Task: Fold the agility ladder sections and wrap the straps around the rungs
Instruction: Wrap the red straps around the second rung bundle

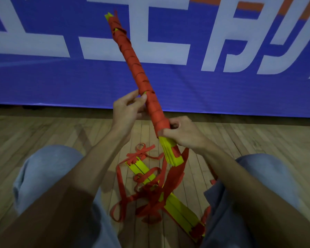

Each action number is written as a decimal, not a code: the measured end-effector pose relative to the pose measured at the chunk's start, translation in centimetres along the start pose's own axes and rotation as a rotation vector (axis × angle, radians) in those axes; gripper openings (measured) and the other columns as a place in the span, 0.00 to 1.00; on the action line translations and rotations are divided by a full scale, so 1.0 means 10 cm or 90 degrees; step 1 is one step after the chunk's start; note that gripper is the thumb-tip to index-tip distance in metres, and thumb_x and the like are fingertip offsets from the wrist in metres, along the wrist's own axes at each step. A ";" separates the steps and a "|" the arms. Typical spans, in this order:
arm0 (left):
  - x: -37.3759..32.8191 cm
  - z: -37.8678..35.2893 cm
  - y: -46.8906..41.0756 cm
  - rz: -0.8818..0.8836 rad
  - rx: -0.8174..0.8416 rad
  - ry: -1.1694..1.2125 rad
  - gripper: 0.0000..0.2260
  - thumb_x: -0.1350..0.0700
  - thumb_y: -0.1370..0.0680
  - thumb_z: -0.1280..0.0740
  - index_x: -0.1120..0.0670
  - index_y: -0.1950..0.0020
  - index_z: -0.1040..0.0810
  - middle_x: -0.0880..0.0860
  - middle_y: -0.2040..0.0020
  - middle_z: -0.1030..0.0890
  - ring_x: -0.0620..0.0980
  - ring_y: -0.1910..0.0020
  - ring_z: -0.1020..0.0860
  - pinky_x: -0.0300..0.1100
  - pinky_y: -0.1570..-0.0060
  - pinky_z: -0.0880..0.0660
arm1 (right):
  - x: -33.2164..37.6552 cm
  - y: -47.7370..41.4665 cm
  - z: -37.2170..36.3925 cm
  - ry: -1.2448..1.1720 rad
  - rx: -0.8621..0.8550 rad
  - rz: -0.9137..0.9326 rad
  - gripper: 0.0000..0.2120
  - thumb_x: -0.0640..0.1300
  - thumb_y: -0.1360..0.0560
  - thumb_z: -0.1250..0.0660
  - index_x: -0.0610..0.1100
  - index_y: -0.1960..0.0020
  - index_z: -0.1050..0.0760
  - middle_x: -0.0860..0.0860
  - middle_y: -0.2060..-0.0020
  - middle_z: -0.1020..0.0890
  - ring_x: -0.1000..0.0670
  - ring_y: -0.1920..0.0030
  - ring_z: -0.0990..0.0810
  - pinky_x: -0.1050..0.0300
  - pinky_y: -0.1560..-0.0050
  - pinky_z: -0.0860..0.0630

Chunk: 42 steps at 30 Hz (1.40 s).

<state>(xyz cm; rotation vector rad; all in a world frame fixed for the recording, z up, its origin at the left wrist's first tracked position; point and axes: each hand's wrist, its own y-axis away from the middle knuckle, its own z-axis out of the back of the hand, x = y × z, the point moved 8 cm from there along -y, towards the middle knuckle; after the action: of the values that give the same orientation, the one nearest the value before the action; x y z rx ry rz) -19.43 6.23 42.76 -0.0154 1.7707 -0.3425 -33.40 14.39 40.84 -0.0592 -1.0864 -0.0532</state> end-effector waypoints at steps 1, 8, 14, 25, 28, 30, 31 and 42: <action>-0.04 0.01 0.01 -0.010 0.000 0.015 0.14 0.61 0.22 0.32 0.60 0.37 0.22 0.56 0.58 0.24 0.48 0.59 0.20 0.42 0.59 0.21 | 0.01 0.02 0.01 -0.078 0.038 -0.006 0.07 0.41 0.26 0.30 0.38 0.51 0.18 0.47 0.65 0.18 0.57 0.71 0.21 0.65 0.71 0.29; -0.09 -0.14 0.03 0.102 0.093 0.275 0.17 0.56 0.31 0.25 0.53 0.46 0.26 0.53 0.54 0.20 0.44 0.61 0.19 0.41 0.61 0.23 | 0.18 0.13 -0.24 -0.324 0.281 0.103 0.29 0.52 0.36 0.32 0.34 0.42 0.24 0.49 0.64 0.18 0.57 0.78 0.33 0.65 0.81 0.41; -0.23 -0.30 0.18 0.099 0.294 0.399 0.16 0.55 0.27 0.34 0.54 0.39 0.25 0.54 0.46 0.16 0.53 0.47 0.17 0.44 0.52 0.20 | 0.20 0.18 -0.43 -0.327 0.424 0.094 0.43 0.63 0.38 0.27 0.32 0.36 0.26 0.46 0.62 0.17 0.17 0.64 0.38 0.31 0.68 0.44; 0.00 -0.17 0.06 0.158 0.145 0.250 0.14 0.55 0.31 0.31 0.56 0.47 0.21 0.52 0.58 0.17 0.47 0.60 0.18 0.39 0.63 0.20 | 0.04 0.10 -0.30 -0.325 0.371 -0.017 0.43 0.61 0.40 0.22 0.32 0.38 0.27 0.39 0.60 0.19 0.41 0.65 0.19 0.53 0.70 0.23; -0.03 -0.10 0.03 0.133 0.130 0.178 0.13 0.55 0.30 0.31 0.56 0.47 0.20 0.50 0.60 0.15 0.46 0.62 0.17 0.40 0.64 0.21 | 0.07 0.13 -0.22 -0.293 0.348 0.008 0.23 0.51 0.28 0.30 0.36 0.41 0.26 0.47 0.65 0.16 0.53 0.76 0.21 0.64 0.79 0.27; -0.08 -0.05 0.00 0.109 0.122 0.158 0.14 0.55 0.32 0.29 0.56 0.47 0.19 0.50 0.58 0.15 0.46 0.61 0.17 0.41 0.62 0.21 | 0.07 0.09 -0.14 -0.263 0.301 0.025 0.20 0.45 0.25 0.33 0.30 0.42 0.26 0.42 0.62 0.16 0.54 0.77 0.23 0.64 0.79 0.27; -0.10 -0.01 -0.02 0.097 0.113 0.146 0.15 0.55 0.32 0.28 0.55 0.47 0.19 0.50 0.58 0.15 0.47 0.60 0.17 0.41 0.62 0.21 | 0.06 0.06 -0.11 -0.236 0.271 0.039 0.19 0.44 0.26 0.33 0.29 0.44 0.25 0.37 0.62 0.18 0.54 0.78 0.24 0.64 0.79 0.28; 0.00 0.18 -0.09 0.004 -0.078 0.007 0.10 0.63 0.30 0.24 0.54 0.52 0.17 0.49 0.63 0.16 0.45 0.64 0.18 0.41 0.65 0.22 | 0.20 0.05 -0.11 0.316 -0.019 0.085 0.20 0.68 0.29 0.34 0.51 0.61 0.21 0.54 0.69 0.19 0.55 0.69 0.21 0.58 0.67 0.26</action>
<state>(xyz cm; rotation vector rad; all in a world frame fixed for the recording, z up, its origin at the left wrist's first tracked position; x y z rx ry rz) -17.89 4.93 42.61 -0.0947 1.7998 -0.2292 -31.44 14.80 42.08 -0.1368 -0.5843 0.0350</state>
